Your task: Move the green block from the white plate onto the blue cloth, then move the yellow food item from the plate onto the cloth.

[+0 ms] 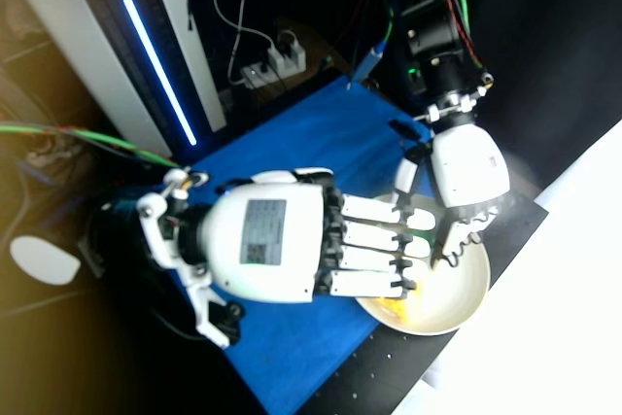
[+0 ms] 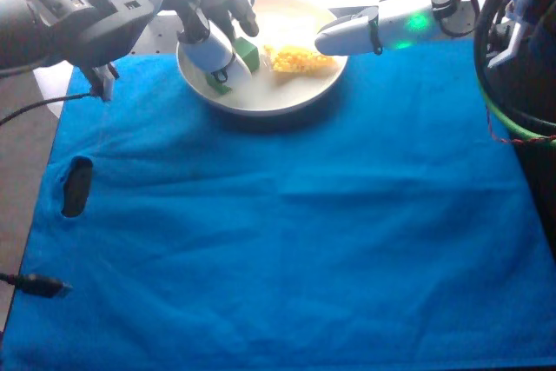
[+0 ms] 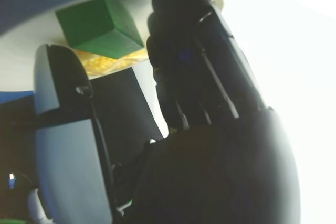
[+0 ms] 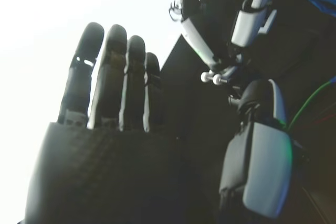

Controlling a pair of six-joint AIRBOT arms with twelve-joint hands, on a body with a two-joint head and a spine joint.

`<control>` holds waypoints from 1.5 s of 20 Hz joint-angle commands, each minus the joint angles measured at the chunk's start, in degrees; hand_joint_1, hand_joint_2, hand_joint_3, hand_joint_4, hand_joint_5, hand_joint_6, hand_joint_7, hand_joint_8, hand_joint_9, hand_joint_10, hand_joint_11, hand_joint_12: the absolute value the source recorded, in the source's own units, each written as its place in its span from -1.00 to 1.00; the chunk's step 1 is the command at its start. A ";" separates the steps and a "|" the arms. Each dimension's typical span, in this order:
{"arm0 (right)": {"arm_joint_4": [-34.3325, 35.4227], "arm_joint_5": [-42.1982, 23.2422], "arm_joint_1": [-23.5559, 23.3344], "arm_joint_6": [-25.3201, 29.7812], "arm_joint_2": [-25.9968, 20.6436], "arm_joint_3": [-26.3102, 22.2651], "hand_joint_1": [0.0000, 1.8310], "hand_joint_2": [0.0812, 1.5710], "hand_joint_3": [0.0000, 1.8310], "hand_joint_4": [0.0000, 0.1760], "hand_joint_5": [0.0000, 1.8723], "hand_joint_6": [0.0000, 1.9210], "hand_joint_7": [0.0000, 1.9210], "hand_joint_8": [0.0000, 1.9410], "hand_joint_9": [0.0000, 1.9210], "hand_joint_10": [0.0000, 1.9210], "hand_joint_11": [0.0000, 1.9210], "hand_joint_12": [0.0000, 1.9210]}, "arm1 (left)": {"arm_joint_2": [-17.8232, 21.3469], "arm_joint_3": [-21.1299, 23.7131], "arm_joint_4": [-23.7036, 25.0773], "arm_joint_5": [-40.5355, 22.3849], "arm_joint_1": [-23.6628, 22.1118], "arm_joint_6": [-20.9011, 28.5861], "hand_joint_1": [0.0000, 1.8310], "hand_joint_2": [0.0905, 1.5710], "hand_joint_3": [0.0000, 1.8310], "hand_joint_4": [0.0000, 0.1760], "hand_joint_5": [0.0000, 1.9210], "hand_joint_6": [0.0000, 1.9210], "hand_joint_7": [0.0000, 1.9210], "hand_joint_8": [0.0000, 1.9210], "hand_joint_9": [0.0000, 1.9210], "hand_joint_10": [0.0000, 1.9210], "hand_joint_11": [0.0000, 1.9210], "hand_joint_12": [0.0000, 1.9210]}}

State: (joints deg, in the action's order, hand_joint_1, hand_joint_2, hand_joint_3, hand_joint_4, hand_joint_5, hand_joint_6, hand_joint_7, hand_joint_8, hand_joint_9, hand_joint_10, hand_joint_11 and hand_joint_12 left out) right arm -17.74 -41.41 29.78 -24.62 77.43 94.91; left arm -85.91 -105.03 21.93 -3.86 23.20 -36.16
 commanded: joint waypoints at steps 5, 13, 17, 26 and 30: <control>1.60 -6.83 -1.14 0.23 0.18 -0.01 -0.39 0.02 -1.00 -1.00 -0.59 -1.00 -0.47 -1.00 -0.48 -1.00 -0.93 0.23 | -0.17 -0.59 -0.57 -4.34 -0.01 0.09 0.33 0.26 -1.00 -1.00 0.16 -0.51 0.25 -0.42 0.38 -0.98 0.01 -0.09; 1.42 -6.92 -1.14 0.23 0.44 0.02 -0.35 0.05 -1.00 -1.00 -0.59 -1.00 -0.52 -1.00 -0.50 -1.00 -0.92 0.24 | 0.36 -1.03 -1.35 -4.97 -1.20 0.09 0.50 0.39 -1.00 -1.00 -0.04 0.10 -0.04 -0.06 -0.01 0.25 0.03 0.01; 1.40 -6.96 -1.14 0.23 0.53 0.12 -0.37 0.05 -1.00 -1.00 -0.60 -1.00 -0.51 -1.00 -0.49 -0.99 -0.92 0.25 | 1.44 0.06 -1.35 -5.70 -2.71 0.08 0.32 0.41 -1.00 -0.87 -0.01 0.13 -0.04 0.08 0.09 -0.67 -0.04 -0.19; 1.60 -6.32 -1.12 0.23 0.48 -0.18 -0.34 0.05 -1.00 -1.00 -0.59 -1.00 -0.44 -1.00 -0.45 -0.99 -0.96 0.34 | 10.70 12.83 4.76 -9.46 -6.89 0.05 0.39 0.37 -1.00 -1.00 0.05 -0.26 0.08 0.16 0.27 -0.68 0.10 -0.34; 2.34 -6.17 -1.12 0.23 0.47 -0.59 -0.38 0.10 -1.00 -1.00 -0.52 -0.99 -0.43 -1.00 -0.45 -0.99 -0.93 0.20 | 15.00 18.77 9.67 -10.95 -9.85 0.06 0.47 0.38 -0.98 -1.00 0.00 -0.10 -0.10 0.18 0.06 0.05 -0.06 -0.13</control>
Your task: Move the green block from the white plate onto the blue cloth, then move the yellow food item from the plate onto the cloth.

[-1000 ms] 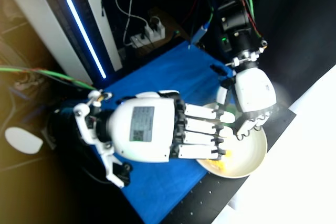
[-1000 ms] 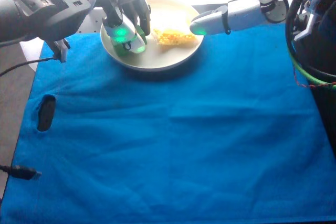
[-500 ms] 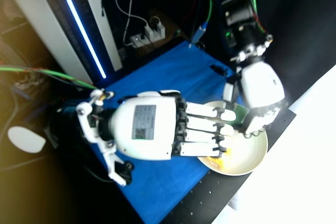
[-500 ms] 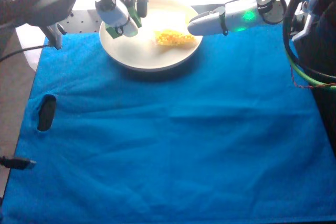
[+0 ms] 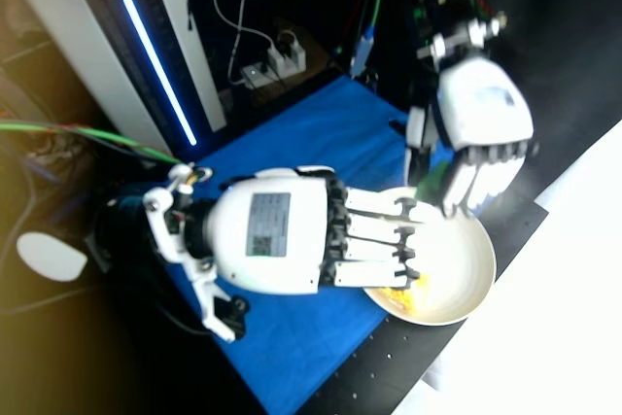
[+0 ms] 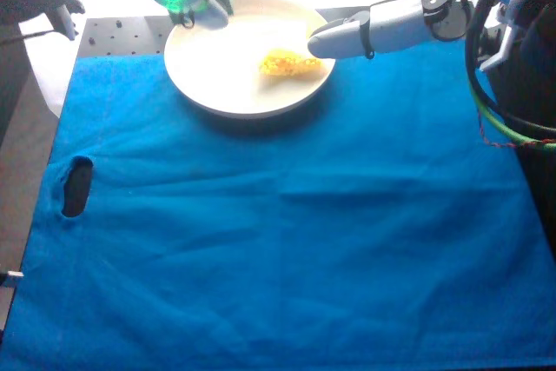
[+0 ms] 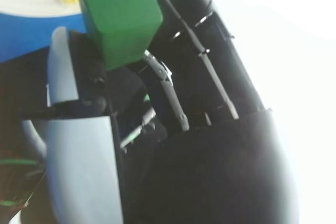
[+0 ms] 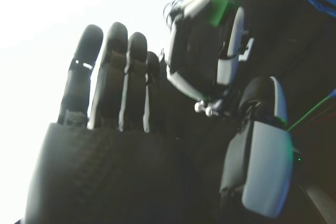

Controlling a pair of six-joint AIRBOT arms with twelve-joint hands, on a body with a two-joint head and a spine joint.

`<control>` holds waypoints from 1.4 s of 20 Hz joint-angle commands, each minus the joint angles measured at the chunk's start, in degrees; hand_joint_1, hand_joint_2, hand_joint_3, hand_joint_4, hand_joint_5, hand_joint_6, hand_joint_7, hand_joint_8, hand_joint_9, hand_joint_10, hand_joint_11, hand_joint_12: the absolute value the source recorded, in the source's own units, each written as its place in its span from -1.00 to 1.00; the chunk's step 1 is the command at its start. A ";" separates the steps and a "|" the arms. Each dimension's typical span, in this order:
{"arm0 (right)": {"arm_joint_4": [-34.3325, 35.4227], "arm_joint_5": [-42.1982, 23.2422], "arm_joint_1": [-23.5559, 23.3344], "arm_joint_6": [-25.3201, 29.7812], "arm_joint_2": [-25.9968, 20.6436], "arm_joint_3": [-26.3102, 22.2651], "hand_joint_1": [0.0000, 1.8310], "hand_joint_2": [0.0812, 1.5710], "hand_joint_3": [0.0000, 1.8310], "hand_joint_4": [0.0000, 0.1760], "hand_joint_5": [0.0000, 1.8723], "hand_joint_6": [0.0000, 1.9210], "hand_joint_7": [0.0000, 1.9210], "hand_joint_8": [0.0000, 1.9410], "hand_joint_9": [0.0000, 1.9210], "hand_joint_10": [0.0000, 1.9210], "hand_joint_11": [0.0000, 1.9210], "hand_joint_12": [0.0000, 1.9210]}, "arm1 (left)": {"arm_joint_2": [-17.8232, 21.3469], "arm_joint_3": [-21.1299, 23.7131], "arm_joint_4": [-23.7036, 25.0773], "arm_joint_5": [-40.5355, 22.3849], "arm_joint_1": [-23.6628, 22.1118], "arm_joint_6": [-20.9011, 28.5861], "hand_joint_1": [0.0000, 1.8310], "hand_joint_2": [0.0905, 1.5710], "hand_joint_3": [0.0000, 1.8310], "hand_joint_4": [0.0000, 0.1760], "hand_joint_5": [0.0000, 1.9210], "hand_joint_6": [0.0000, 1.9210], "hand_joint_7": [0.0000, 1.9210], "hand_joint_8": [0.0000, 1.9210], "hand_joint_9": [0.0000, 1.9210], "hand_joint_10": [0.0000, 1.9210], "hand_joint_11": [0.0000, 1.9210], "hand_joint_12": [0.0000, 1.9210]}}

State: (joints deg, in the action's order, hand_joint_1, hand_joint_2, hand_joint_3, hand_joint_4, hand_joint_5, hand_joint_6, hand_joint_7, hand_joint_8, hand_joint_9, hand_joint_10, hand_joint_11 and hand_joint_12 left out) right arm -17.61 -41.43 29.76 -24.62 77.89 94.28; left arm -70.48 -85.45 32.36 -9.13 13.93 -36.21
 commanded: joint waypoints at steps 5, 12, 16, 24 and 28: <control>2.93 -5.66 -1.09 0.23 -1.00 -0.52 -0.41 0.11 -1.00 -1.00 -0.57 -1.00 -0.44 -1.00 -0.46 -1.00 -0.86 0.15 | 4.92 7.24 5.35 -9.01 -1.35 0.11 0.38 0.38 -1.00 -1.00 0.03 -0.25 0.06 0.20 0.18 -0.29 -0.01 0.04; 3.29 -4.92 -1.09 0.23 -2.53 -0.69 -0.42 0.17 -1.00 -0.98 -0.59 -1.00 -0.45 -1.00 -0.47 -1.00 -0.87 0.20 | 9.73 13.79 7.23 -14.38 2.93 0.15 0.35 0.42 -1.00 -1.00 0.05 -0.21 -0.09 0.38 0.00 -0.16 -0.10 0.08; 3.41 -4.75 -1.09 0.23 -2.54 -0.41 -0.43 0.16 -1.00 -0.95 -0.62 -1.00 -0.47 -1.00 -0.50 -1.00 -0.87 0.15 | 10.48 15.06 7.98 -15.01 5.40 0.22 0.33 0.44 -1.00 -1.00 0.00 -0.08 -0.12 0.39 -0.03 -0.19 -0.21 0.23; 3.68 -4.74 -1.09 0.23 -2.53 -0.34 -0.43 0.15 -1.00 -0.98 -0.63 -1.00 -0.51 -0.99 -0.53 -0.99 -0.95 0.38 | 9.45 12.72 16.61 -23.03 11.20 20.95 0.48 0.36 -1.00 -1.00 0.04 -0.25 0.03 0.05 0.05 0.21 -0.05 0.22; 3.68 -4.74 -1.09 0.23 -2.53 -0.33 -0.43 0.15 -1.00 -1.00 -0.60 -0.99 -0.51 -1.00 -0.51 -0.98 -0.94 0.39 | 8.76 12.48 15.72 -24.05 14.61 22.55 0.39 0.33 -1.00 -1.00 0.09 -0.29 0.14 0.05 0.15 -0.15 -0.05 0.30</control>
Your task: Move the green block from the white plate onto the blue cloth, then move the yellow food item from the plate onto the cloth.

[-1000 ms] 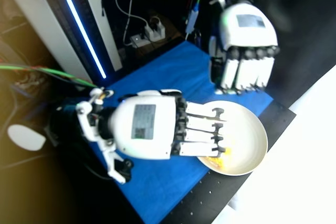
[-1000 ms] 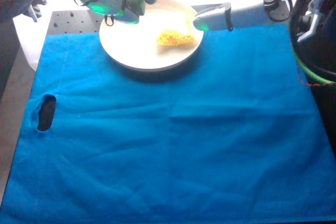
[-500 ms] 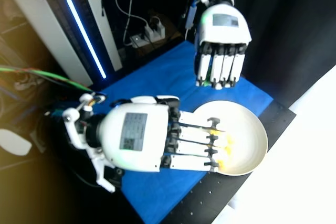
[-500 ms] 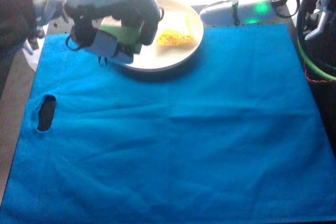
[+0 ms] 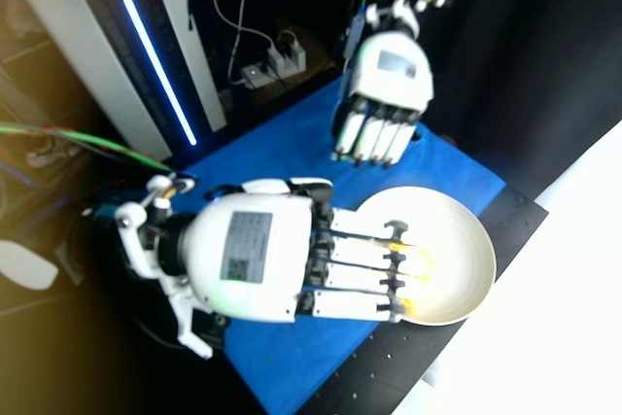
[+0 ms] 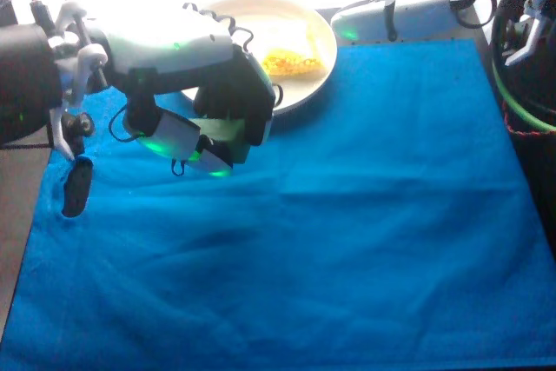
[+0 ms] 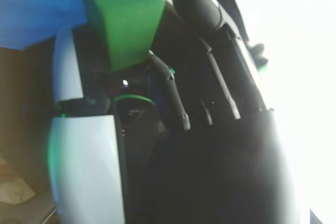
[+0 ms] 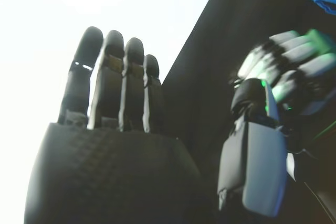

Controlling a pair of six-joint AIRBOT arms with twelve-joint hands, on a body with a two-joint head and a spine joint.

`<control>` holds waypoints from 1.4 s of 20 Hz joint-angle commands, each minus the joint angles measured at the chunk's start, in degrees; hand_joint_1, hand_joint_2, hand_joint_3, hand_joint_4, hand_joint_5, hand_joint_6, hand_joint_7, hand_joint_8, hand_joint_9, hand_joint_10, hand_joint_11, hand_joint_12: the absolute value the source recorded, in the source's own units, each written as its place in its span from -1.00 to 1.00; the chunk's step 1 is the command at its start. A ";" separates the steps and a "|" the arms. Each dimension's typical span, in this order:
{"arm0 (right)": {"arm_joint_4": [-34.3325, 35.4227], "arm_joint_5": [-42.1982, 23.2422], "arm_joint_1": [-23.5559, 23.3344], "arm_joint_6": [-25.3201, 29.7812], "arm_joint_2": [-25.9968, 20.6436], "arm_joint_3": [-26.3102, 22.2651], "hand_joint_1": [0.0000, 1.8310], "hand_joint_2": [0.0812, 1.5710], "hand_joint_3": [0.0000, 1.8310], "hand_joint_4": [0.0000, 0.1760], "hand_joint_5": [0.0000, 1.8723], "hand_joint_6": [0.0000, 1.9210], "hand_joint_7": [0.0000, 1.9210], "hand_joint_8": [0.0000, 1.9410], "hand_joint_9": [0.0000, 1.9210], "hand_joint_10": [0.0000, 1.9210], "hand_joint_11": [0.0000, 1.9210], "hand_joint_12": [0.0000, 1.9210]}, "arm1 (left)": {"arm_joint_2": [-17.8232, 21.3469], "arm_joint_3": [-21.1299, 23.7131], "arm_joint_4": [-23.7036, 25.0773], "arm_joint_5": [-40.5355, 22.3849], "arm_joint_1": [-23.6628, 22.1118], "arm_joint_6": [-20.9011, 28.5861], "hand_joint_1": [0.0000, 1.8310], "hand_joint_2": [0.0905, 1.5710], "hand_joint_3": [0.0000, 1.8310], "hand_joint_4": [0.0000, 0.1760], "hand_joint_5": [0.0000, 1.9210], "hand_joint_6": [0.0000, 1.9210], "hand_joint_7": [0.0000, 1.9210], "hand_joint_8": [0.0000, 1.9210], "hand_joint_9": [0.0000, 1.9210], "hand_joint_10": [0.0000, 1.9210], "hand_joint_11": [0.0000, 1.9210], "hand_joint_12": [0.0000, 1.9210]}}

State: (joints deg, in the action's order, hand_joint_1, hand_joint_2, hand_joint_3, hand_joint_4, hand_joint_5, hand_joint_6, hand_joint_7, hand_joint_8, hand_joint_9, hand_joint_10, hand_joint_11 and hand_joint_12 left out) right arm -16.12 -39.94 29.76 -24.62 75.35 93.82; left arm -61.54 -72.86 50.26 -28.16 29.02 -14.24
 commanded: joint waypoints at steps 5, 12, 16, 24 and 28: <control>2.19 -6.23 -1.09 0.23 0.00 0.11 -0.40 0.08 -1.00 -1.00 -0.57 -1.00 -0.45 -1.00 -0.46 -0.98 -0.94 0.39 | -1.89 -1.67 -2.56 -5.52 1.86 2.60 0.41 0.29 -1.00 -1.00 0.20 -0.52 0.20 -0.02 0.18 -0.10 -0.10 0.48; 2.17 -6.24 -1.09 0.23 0.00 0.10 -0.41 0.09 -1.00 -1.00 -0.57 -1.00 -0.49 -1.00 -0.48 -1.00 -0.88 0.21 | -3.33 -3.39 -3.68 -5.45 2.87 3.38 0.40 0.30 -1.00 -1.00 0.23 -0.57 0.15 0.06 0.08 0.04 -0.13 0.48; 2.12 -6.24 -1.09 0.23 0.00 0.11 -0.42 0.08 -1.00 -1.00 -0.59 -1.00 -0.52 -1.00 -0.50 -1.00 -0.88 0.15 | -3.33 -3.66 -4.47 -6.14 3.15 3.58 0.08 0.15 -1.00 -1.00 -0.03 -0.65 -0.01 -0.51 -0.12 -0.09 -0.37 0.48; 2.08 -6.24 -1.09 0.23 0.00 0.33 -0.42 0.09 -1.00 -0.92 -0.55 -1.00 -0.46 -1.00 -0.45 -0.99 -0.86 0.23 | -3.48 -3.70 -5.52 -7.78 3.17 3.59 -0.45 0.16 -1.00 -1.00 -0.11 -0.99 -0.08 -0.70 -0.33 0.10 -0.53 0.69; 0.51 -5.21 -1.11 0.23 0.00 0.93 -0.40 0.10 -1.00 -1.00 -0.57 -1.00 -0.49 -1.00 -0.40 -0.98 -0.81 0.28 | -2.36 -4.30 -7.51 -9.42 2.23 3.51 -0.47 0.21 -1.00 -1.00 -0.14 -1.00 -0.08 -0.56 -0.31 0.23 -0.47 0.80</control>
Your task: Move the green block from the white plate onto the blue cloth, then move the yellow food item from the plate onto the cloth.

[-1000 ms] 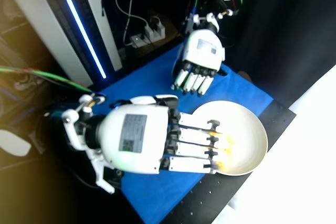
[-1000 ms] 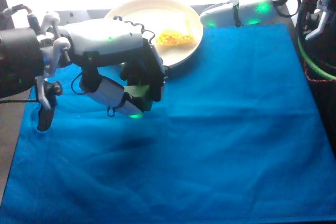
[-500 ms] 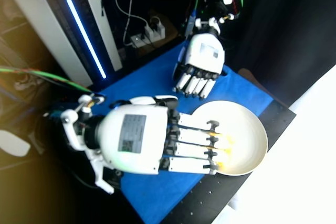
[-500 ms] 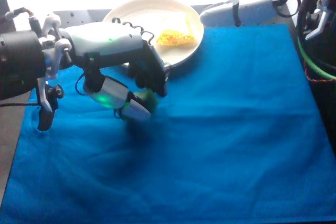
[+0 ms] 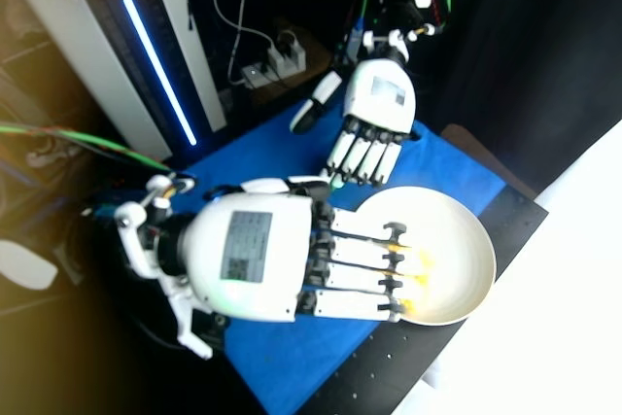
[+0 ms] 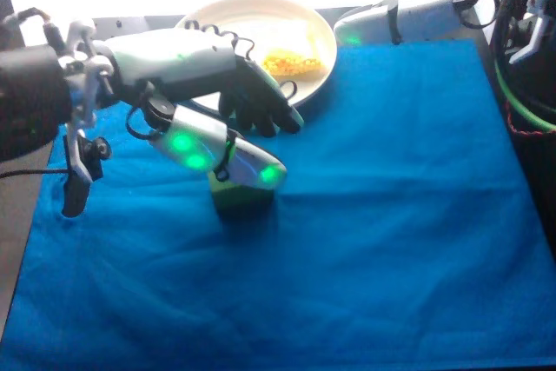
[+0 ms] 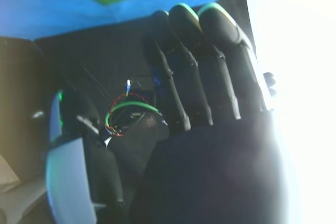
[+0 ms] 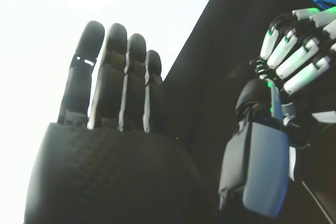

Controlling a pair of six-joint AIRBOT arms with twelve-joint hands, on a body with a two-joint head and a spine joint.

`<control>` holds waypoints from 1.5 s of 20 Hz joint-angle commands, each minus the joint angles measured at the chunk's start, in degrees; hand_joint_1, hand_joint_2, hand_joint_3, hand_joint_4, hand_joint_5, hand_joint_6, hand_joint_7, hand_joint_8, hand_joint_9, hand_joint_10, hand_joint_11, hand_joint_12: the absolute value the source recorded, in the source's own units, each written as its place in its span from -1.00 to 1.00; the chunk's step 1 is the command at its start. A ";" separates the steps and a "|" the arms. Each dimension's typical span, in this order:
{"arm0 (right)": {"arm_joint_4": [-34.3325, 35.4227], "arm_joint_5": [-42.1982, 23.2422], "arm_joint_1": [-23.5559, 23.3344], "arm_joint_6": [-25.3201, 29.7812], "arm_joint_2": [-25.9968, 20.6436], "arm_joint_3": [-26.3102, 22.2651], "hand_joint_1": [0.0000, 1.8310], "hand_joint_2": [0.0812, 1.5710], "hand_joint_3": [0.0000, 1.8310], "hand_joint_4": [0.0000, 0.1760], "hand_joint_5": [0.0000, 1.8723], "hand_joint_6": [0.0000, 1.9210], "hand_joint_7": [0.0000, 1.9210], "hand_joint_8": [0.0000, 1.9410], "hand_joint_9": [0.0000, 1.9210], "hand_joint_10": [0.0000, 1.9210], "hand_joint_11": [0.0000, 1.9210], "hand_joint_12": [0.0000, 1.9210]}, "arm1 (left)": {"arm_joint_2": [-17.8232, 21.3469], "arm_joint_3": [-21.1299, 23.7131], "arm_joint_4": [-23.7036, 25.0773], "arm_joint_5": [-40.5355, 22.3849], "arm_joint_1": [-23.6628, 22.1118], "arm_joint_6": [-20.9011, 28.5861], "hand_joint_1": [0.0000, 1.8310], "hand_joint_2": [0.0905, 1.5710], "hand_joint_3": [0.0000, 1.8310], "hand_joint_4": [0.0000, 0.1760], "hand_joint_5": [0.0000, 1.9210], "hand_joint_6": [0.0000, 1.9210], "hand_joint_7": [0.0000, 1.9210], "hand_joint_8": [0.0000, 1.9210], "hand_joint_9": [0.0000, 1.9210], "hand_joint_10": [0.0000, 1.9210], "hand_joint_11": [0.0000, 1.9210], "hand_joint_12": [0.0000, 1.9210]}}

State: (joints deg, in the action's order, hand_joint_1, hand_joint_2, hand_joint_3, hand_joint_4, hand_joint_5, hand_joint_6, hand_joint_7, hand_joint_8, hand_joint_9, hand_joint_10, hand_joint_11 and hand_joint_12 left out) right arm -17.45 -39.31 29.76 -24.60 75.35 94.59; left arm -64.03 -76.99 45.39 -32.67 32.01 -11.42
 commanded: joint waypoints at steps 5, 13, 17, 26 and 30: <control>1.51 -4.11 -2.34 0.20 1.51 1.30 -0.39 0.03 -1.00 -1.00 -0.59 -1.00 -0.68 -1.00 -0.54 -1.00 -0.86 0.37 | 0.64 -1.34 -6.81 -4.77 -1.64 -2.74 -0.68 0.27 -1.00 -1.00 -0.10 -1.00 -0.31 0.29 -0.34 0.67 -0.35 0.96; -2.57 -1.31 -6.11 0.20 3.13 3.15 -0.36 0.11 -0.99 -1.00 -0.65 -1.00 -0.70 -1.00 -0.68 -0.99 -1.00 0.26 | 2.09 -2.41 -7.10 -0.46 -7.61 -6.56 -0.70 0.08 -1.00 -0.26 -0.40 -0.04 -0.55 0.58 -0.58 0.78 -0.74 1.00; -3.00 -0.77 -6.20 0.20 3.70 3.77 -0.43 0.03 -1.00 -1.00 -0.56 -1.00 -0.19 -0.92 -0.36 -0.42 -0.77 0.85 | 4.60 -2.29 -13.01 0.73 -9.77 -13.07 -0.62 0.19 -0.99 -0.04 -0.65 0.83 -0.65 0.99 -0.64 1.00 -0.68 1.00; -3.47 -0.53 -6.20 0.20 5.02 4.59 -0.46 0.07 -1.00 -1.00 -0.51 -1.00 -0.39 -1.00 -0.61 -0.53 -0.98 0.70 | 9.87 -1.97 -28.55 1.66 -10.49 -25.38 -0.49 0.21 -1.00 -1.00 -0.61 -0.23 -0.56 -0.15 -0.59 0.07 -0.82 0.59; -3.88 -0.53 -6.20 0.20 6.31 5.56 -0.36 0.02 -1.00 -1.00 -0.45 -0.99 -0.20 -0.98 -0.53 -0.22 -0.84 0.86 | 9.87 -1.66 -28.60 1.31 -10.62 -25.42 -0.52 0.11 -1.00 -0.72 -0.74 -1.00 -0.62 -0.99 -0.60 -0.99 -0.86 -0.33</control>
State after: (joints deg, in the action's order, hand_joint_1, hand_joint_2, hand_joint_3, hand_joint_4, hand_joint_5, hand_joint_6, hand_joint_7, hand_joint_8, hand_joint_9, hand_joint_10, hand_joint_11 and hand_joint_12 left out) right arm -23.16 -33.89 24.53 -24.47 81.49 100.09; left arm -54.39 -78.54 18.26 -24.73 22.37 -36.82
